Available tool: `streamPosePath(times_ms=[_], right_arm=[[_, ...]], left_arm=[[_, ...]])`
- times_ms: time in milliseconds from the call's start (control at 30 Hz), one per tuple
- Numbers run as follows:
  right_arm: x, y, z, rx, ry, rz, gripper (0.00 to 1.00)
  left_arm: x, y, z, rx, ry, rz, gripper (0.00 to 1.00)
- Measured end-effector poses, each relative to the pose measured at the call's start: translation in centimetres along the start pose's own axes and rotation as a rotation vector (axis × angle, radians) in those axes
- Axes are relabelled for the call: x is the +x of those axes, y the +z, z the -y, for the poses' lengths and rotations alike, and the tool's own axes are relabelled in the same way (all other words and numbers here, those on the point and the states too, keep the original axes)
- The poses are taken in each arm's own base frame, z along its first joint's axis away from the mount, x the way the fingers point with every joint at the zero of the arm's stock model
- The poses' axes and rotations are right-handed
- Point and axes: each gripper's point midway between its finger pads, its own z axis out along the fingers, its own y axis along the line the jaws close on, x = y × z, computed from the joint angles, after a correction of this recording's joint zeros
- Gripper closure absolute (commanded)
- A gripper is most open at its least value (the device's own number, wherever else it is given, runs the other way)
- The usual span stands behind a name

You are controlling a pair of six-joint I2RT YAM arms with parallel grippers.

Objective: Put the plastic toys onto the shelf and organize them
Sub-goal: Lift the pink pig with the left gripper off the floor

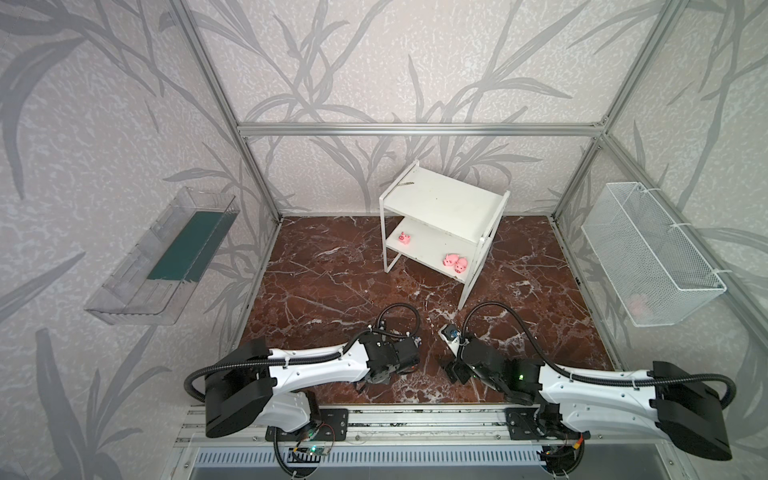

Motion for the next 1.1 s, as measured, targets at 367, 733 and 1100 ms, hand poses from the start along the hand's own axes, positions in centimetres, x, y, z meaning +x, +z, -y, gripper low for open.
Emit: streamPosePath(times_ms=[367,733,1100], right_arm=[[0.1,0.1,0.0,0.001,-0.001,-0.003,0.15],[-0.1,-0.1,0.0,-0.001,0.001,0.005,0.15],[-0.2,-0.2,-0.9,-0.053,-0.010,0.005,0.08]], left_arm=[[-0.4,-0.7,4.1,0.254,-0.033,0.023,0.34],[-0.2,1.9,4.6,0.148,-0.065,-0.023,0.37],[-0.6,1.6,3.9,0.166,-0.080,0.010,0.39]])
